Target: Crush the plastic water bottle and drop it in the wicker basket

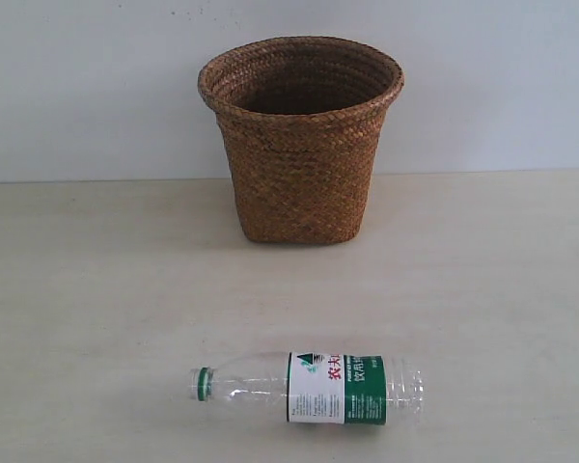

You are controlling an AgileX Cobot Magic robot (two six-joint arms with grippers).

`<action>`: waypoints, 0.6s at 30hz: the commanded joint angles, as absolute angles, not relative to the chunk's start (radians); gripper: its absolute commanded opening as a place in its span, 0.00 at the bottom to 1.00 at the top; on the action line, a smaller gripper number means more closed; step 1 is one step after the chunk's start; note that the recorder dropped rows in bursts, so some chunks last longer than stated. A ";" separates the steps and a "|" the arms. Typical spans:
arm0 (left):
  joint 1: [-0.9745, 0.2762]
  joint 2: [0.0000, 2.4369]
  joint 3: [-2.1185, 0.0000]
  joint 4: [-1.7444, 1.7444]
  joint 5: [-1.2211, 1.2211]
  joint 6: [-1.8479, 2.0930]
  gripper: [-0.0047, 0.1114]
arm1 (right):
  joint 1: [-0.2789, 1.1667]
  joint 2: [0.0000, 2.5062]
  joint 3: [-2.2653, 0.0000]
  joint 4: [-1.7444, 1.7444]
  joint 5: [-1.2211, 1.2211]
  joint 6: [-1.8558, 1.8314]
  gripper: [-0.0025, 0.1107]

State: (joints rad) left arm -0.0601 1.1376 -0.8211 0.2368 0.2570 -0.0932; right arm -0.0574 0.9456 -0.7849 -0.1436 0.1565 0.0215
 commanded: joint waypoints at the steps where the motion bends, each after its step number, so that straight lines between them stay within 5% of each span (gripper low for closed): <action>1: -0.123 1.236 -0.888 0.159 0.394 0.068 0.07 | -0.006 1.026 -0.840 -0.141 0.299 -0.106 0.02; 18: -0.280 1.487 -1.037 -0.380 0.790 1.004 0.07 | 0.220 1.378 -1.040 0.376 0.832 -0.823 0.02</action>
